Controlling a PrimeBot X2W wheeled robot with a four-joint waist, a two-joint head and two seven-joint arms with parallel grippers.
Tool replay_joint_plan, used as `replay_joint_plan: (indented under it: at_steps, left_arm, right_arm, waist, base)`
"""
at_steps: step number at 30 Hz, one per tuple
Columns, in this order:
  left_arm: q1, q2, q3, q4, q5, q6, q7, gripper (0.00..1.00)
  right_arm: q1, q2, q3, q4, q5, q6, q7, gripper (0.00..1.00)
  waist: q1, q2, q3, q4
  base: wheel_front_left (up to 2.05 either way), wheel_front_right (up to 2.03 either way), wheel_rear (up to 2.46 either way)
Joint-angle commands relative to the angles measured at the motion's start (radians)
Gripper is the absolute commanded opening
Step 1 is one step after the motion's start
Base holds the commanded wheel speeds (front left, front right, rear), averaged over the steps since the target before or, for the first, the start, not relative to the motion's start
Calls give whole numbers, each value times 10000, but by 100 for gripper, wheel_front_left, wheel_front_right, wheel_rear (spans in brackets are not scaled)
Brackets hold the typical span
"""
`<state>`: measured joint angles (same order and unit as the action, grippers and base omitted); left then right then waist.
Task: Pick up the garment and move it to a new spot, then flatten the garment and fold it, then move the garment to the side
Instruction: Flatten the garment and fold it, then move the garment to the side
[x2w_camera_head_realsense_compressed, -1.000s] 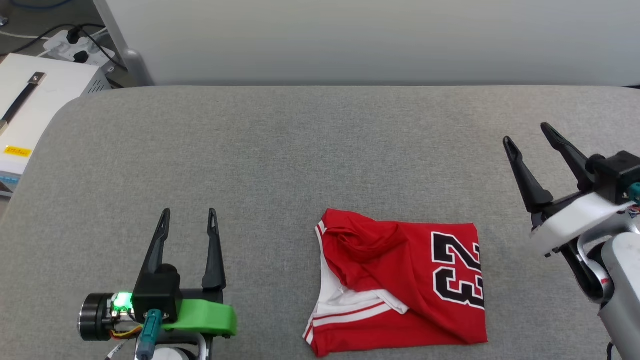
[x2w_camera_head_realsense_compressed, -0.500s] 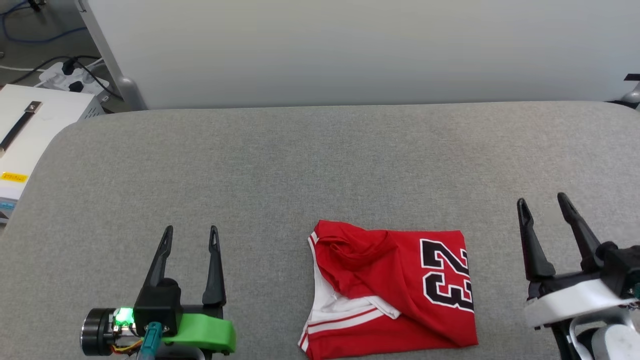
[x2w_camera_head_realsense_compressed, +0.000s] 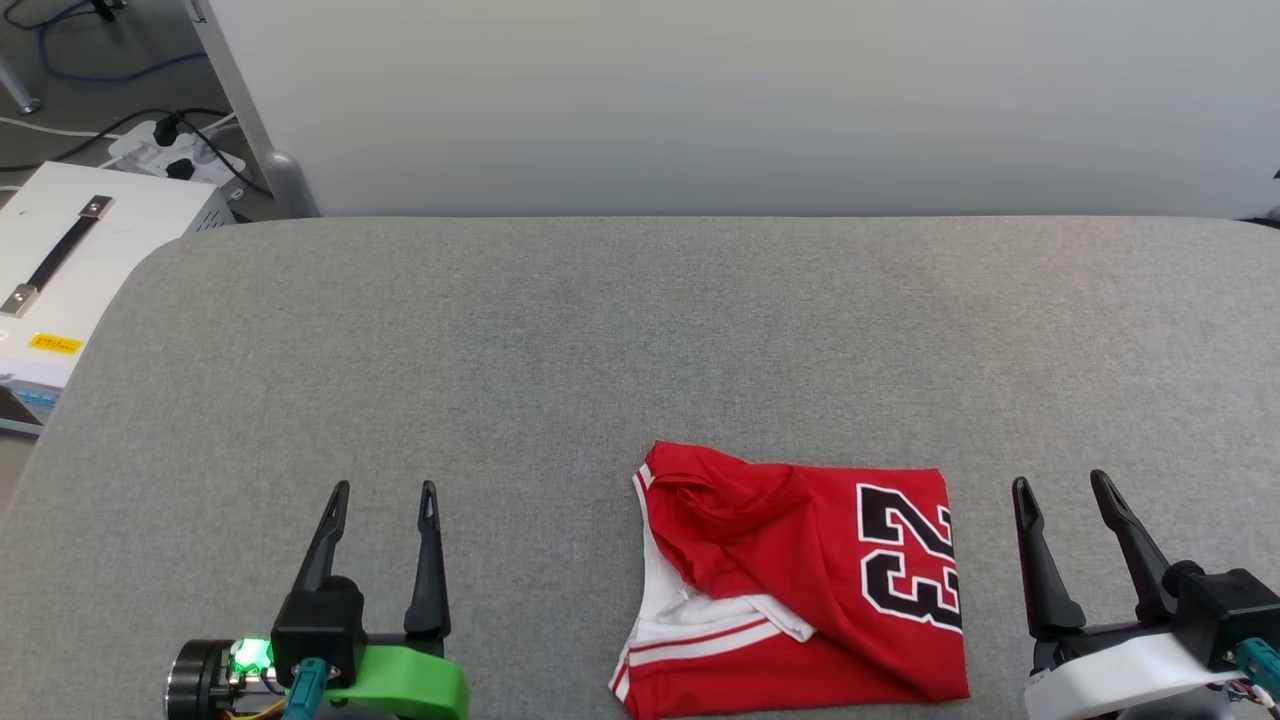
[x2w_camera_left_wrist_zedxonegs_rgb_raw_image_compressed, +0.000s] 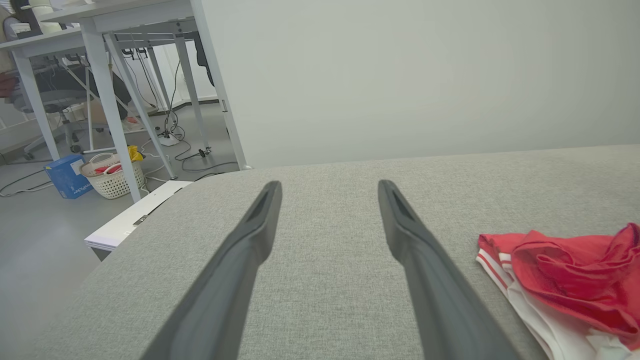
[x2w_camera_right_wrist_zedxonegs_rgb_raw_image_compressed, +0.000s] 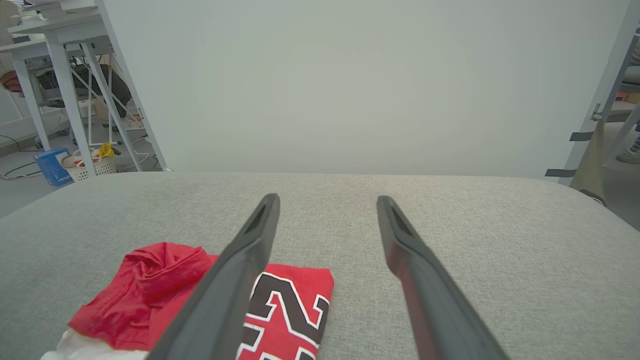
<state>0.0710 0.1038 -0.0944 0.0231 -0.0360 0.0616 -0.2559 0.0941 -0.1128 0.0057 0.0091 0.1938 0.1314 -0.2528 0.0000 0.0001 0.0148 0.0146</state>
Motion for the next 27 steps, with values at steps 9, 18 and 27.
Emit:
replay_joint_plan:
  at_steps: [9,18,27]
  left_arm:
    - [51,-22,25,107,-10,-55,-59,100]
    - [-186,-67,53,149,-22,-106,-59,100]
    - [-429,-170,36,109,-28,-154,-59,100]
  right_arm:
    - [-92,-38,-86,-83,-244,-7,-89,100]
    - [-2105,-1369,-274,-367,-110,-7,70,100]
    - [-4189,-3744,1024,330,2785,-7,5299,100]
  waist:
    - [0,-1,47,136]
    - [0,-1,242,216]
    - [0,-1,671,395]
  base:
    - [0,0,0]
    - [0,0,0]
    - [0,0,0]
